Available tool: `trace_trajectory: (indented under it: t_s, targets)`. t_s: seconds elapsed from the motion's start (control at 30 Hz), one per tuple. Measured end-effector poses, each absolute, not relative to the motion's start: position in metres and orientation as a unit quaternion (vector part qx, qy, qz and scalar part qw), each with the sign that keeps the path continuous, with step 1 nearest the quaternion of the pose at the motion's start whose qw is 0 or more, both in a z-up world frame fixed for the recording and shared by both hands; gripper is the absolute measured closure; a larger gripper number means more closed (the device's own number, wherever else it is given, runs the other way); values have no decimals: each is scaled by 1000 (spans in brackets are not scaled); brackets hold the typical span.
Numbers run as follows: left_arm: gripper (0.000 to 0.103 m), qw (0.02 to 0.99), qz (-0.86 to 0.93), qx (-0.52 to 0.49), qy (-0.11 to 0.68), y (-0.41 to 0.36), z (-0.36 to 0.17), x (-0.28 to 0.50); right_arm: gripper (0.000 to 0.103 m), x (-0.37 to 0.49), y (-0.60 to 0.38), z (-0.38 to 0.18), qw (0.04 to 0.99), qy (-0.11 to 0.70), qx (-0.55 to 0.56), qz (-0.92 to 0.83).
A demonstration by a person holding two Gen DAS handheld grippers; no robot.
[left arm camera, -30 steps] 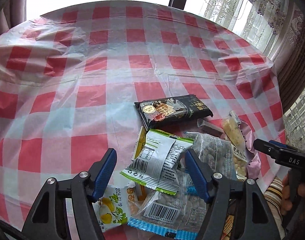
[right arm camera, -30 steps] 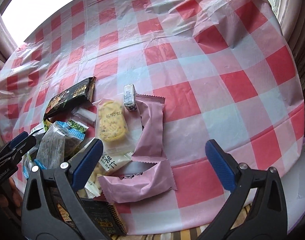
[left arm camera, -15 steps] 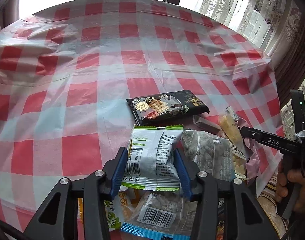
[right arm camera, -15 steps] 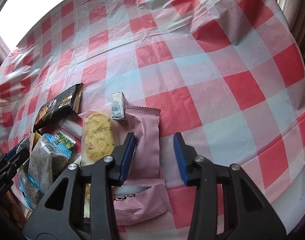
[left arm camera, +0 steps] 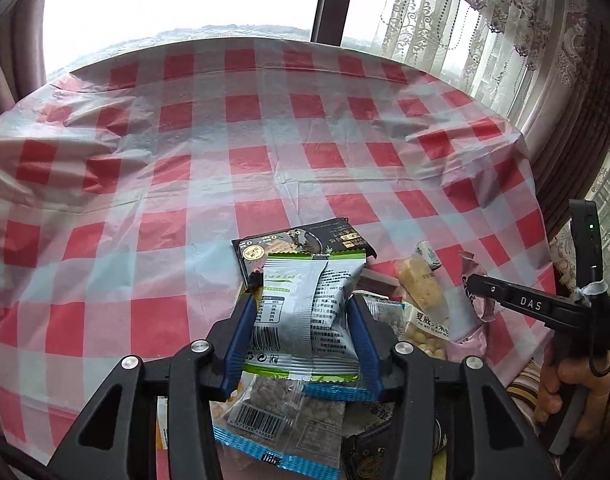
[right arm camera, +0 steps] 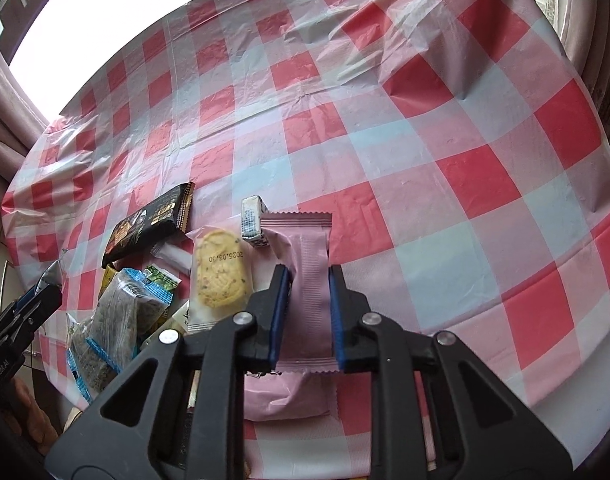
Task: Organize snacks
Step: 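Grasp the pink wrapped bar with the right gripper while the left gripper grasps a green-white snack bag, then carry both snacks to the white box and open both grippers to drop them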
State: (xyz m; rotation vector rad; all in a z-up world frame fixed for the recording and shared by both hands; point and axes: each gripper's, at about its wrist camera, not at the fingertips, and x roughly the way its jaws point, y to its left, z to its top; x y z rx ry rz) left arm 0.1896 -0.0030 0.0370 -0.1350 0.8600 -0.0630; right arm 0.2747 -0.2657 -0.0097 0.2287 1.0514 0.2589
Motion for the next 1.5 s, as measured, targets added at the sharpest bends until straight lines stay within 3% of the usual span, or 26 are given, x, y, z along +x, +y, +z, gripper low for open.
trace_trajectory:
  t_s: [0.6, 1.33, 1.37, 1.47, 1.5]
  targets:
    - [55, 887, -165, 25, 432, -183, 47, 181, 80, 203, -398, 3, 857, 466, 203, 86]
    - [54, 796, -295, 134, 511, -364, 5, 158, 77, 146, -536, -56, 821, 494, 285, -40]
    - [52, 793, -299, 132, 514, -365, 5, 158, 72, 144, -539, -57, 821, 492, 287, -40]
    - [31, 794, -295, 125, 516, -364, 5, 158, 36, 141, -542, -51, 827, 484, 281, -51]
    - [29, 797, -292, 118, 515, -361, 5, 159, 34, 141, -541, -49, 830, 481, 277, -51]
